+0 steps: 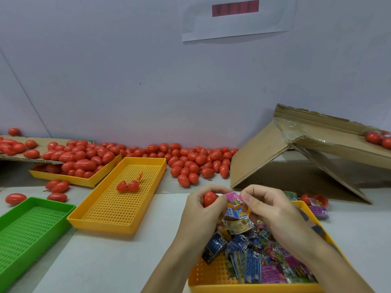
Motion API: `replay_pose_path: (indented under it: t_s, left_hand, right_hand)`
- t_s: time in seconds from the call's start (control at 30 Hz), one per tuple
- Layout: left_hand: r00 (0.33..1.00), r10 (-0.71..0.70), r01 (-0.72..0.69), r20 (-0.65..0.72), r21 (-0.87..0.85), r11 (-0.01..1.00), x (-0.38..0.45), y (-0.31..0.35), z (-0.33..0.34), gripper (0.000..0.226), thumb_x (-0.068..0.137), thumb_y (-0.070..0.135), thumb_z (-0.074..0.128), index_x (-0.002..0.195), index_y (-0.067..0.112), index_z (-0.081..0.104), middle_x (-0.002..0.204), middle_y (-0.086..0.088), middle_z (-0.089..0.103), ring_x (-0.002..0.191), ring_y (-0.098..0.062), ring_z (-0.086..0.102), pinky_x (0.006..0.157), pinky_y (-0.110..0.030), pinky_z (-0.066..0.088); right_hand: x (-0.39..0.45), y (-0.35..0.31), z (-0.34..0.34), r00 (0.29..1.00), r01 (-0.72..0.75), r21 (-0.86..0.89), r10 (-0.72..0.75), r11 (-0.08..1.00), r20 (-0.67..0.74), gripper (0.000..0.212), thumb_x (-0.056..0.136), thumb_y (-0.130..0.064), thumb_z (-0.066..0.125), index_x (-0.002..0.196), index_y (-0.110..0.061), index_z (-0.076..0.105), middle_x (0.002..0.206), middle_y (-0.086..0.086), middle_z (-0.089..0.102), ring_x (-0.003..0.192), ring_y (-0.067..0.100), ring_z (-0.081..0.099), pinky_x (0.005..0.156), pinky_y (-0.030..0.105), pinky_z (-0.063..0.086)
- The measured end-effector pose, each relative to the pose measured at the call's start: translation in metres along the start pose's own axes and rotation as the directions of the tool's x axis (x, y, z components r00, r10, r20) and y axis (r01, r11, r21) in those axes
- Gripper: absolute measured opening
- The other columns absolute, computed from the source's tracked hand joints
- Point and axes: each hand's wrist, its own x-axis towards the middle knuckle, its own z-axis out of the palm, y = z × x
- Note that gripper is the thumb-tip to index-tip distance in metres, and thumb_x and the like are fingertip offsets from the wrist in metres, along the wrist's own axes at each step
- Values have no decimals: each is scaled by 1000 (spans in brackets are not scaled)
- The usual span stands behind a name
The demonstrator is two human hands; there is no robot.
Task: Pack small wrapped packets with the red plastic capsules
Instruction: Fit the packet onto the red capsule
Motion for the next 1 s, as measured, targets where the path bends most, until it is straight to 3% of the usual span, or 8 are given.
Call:
replay_pose_path:
  t_s: [0.2,0.47,0.67,0.77,0.87,1.0]
  left_hand:
    - [999,-29,33,38,-128,991,1,1,2,23,96,15,57,84,22,75,62,-2,55,51,-12,45,47,-25,38]
    - [1000,9,-8,-11,46,999,-1,-2,2,19,91,8,61,89,22,72,54,12,60,49,-4,57,48,-20,44]
    - [999,35,-35,-34,8,999,-1,-1,2,15,93,12,61,87,21,72,56,5,56,50,-10,49,47,-25,42]
    - [998,46,-46,-35,5,999,-1,0,2,14,93,10,61,87,18,71,55,8,57,48,-5,52,46,-21,42]
    - [997,60,-58,-48,43,997,-2,0,2,10,93,11,64,89,16,72,54,13,58,48,-3,56,47,-18,43]
    - [997,55,-51,-51,65,997,-1,0,2,11,93,14,66,87,20,73,54,12,56,49,-4,53,49,-24,43]
  right_hand:
    - [0,-1,1,1000,3,-72,-3,997,-6,26,87,-45,52,79,-27,70,71,-4,60,69,3,55,63,13,44]
    - [1,1,0,998,8,32,-6,999,-58,27,90,-46,58,77,-27,72,70,5,55,64,13,47,62,27,39]
    - [-1,-4,1,998,59,-15,-60,998,-36,23,88,-43,59,73,-32,73,65,-10,61,62,-2,53,61,11,43]
    - [-1,-5,1,996,60,-20,-61,998,-69,21,82,-41,57,76,-28,73,66,-12,63,66,-4,57,65,13,45]
    - [-1,-3,2,987,95,-14,-96,995,-132,25,81,-40,59,82,-19,73,72,-9,65,68,-2,57,65,16,45]
    - [-1,-2,2,962,188,-20,-188,982,-200,22,80,-36,64,77,-18,76,86,0,66,75,5,58,66,14,45]
